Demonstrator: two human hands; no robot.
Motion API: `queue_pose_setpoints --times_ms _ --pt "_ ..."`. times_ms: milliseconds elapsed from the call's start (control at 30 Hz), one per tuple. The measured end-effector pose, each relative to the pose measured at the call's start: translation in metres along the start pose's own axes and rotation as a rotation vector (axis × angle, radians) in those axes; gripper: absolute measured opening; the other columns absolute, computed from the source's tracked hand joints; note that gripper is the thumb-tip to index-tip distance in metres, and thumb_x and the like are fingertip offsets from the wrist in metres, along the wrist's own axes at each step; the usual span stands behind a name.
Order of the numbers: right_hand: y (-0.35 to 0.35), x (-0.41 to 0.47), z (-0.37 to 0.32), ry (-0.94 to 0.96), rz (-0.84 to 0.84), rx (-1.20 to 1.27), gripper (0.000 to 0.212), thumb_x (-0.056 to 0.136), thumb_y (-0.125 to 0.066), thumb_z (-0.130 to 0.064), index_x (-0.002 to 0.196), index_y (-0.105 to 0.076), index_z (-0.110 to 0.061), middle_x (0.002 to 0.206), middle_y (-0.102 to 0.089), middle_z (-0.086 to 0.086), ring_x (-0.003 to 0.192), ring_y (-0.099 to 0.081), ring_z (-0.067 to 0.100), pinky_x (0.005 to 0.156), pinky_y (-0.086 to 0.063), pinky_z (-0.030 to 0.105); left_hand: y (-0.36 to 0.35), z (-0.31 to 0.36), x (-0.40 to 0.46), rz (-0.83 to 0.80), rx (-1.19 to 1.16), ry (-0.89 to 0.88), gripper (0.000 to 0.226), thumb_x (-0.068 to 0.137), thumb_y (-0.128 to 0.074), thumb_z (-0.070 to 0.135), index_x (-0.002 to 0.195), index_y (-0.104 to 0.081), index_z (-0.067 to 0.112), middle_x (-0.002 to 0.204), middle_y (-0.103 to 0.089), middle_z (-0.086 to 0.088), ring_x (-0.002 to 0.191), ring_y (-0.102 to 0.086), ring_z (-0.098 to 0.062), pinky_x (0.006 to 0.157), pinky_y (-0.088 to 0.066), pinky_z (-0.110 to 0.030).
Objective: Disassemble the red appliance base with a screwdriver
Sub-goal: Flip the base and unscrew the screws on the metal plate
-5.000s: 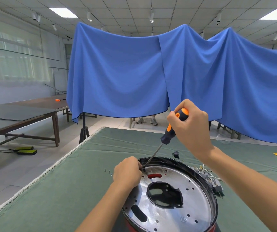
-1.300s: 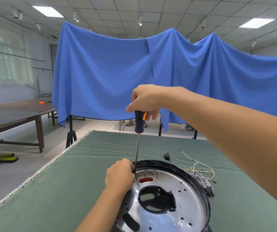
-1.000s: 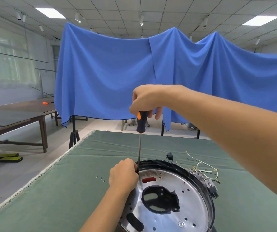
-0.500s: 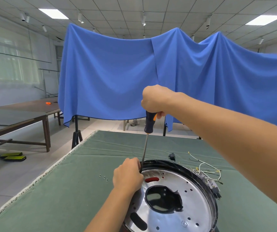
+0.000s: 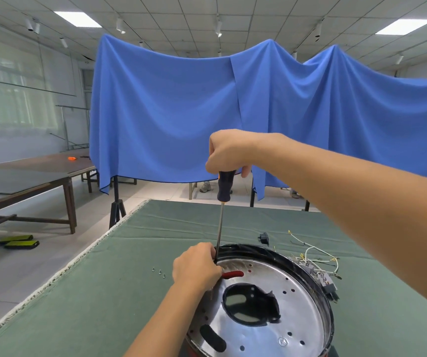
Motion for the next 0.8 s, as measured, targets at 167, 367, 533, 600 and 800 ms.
queue_pose_setpoints --times_ms 167,367,533,600,800 --pt "-0.003 0.004 0.008 -0.021 0.16 -0.14 0.02 0.091 -0.043 -0.013 0.071 -0.043 -0.012 0.073 -0.056 0.006 0.048 -0.047 0.02 0.047 -0.033 0.024 0.0 -0.003 0.002 -0.005 -0.018 0.013 0.019 0.077 -0.065 0.035 0.095 -0.062 0.029 0.091 -0.065 0.008 0.088 -0.06 -0.018 0.068 -0.038 -0.026" --pt "-0.002 0.007 0.006 0.032 0.1 -0.019 0.018 0.089 -0.048 -0.024 0.078 -0.052 -0.01 0.073 -0.058 0.009 0.056 -0.051 0.023 0.049 -0.043 0.027 -0.001 -0.005 0.003 -0.023 -0.062 0.04 0.017 0.078 -0.064 0.039 0.089 -0.066 0.028 0.085 -0.067 0.008 0.082 -0.061 -0.018 0.065 -0.038 -0.026" --pt "-0.001 0.005 0.01 0.034 0.256 -0.184 0.015 0.092 -0.044 -0.015 0.077 -0.041 -0.013 0.065 -0.048 0.003 0.05 -0.044 0.017 0.048 -0.028 0.026 -0.001 -0.004 0.002 -0.015 -0.044 0.034 0.019 0.081 -0.057 0.024 0.096 -0.068 0.029 0.097 -0.068 0.006 0.094 -0.062 -0.022 0.069 -0.039 -0.026" --pt "0.002 0.003 0.01 0.047 0.185 -0.042 0.008 0.088 -0.045 -0.017 0.094 -0.042 -0.013 0.075 -0.054 0.005 0.053 -0.051 0.02 0.049 -0.037 0.027 0.0 -0.004 0.003 -0.016 -0.046 0.035 0.02 0.082 -0.057 0.022 0.096 -0.068 0.029 0.098 -0.068 0.005 0.094 -0.061 -0.022 0.069 -0.04 -0.026" --pt "-0.001 0.003 0.013 -0.017 0.2 -0.05 0.024 0.092 -0.047 -0.033 0.097 -0.036 -0.013 0.076 -0.053 0.003 0.055 -0.049 0.019 0.048 -0.033 0.029 -0.002 -0.006 0.004 -0.031 -0.036 0.081 0.021 0.08 -0.057 0.018 0.09 -0.072 0.028 0.094 -0.07 0.005 0.091 -0.063 -0.024 0.069 -0.044 -0.027"
Point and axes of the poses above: each hand's wrist, its own x-axis towards the middle knuckle, its own y-axis out of the back of the hand, z = x × y, the point moved 5 cm from there along x, towards the middle knuckle
